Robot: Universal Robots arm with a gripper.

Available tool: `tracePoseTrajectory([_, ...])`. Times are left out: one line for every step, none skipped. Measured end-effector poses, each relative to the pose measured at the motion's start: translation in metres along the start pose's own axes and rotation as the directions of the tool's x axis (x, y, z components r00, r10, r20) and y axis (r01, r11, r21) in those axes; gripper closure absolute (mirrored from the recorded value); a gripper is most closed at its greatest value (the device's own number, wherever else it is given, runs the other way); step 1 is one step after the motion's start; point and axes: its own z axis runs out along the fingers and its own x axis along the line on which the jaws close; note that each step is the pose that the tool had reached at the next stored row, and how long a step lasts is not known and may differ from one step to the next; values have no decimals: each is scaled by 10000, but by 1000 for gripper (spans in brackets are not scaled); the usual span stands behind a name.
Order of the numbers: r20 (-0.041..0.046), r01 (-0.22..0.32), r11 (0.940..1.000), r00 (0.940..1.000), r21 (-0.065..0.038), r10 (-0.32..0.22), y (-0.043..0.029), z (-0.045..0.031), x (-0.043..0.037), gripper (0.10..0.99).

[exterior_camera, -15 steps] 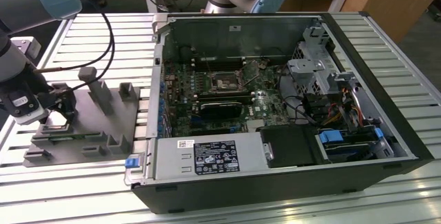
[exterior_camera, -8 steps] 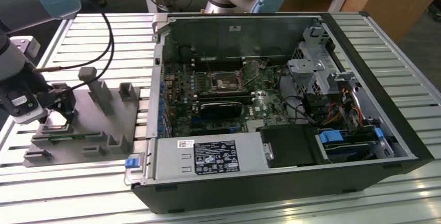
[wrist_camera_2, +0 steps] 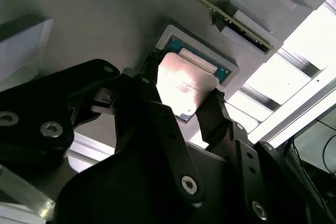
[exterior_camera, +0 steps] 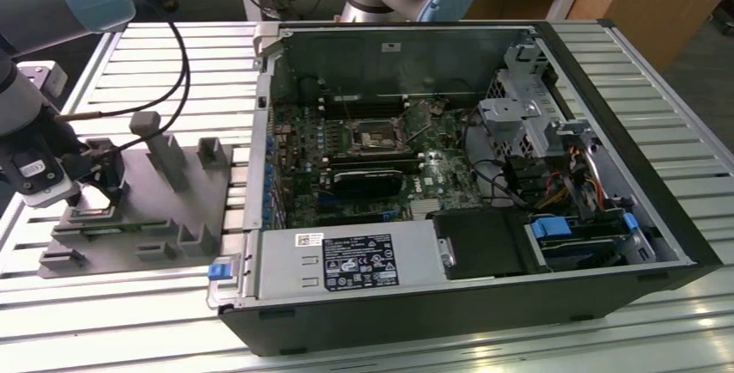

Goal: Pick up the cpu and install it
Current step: 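Pick up the cpu and move it towards the insertion slot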

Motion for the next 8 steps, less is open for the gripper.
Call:
tracePoseTrajectory([1, 0, 10000, 10000, -1, 0, 0, 1, 0, 545])
tracePoseTrajectory([2, 0, 10000, 10000, -1, 0, 1, 1, 0, 545])
tracePoseTrajectory([2, 0, 10000, 10000, -1, 0, 1, 1, 0, 545])
tracePoseTrajectory([3, 0, 10000, 10000, -2, 0, 2, 2, 0, 545])
tracePoseTrajectory([2, 0, 10000, 10000, -1, 0, 3, 1, 0, 545])
tracePoseTrajectory([1, 0, 10000, 10000, -1, 0, 4, 0, 0, 545])
tracePoseTrajectory([2, 0, 10000, 10000, -2, 0, 5, -4, 0, 545])
tracePoseTrajectory([3, 0, 10000, 10000, -2, 0, 6, -11, -1, 545])
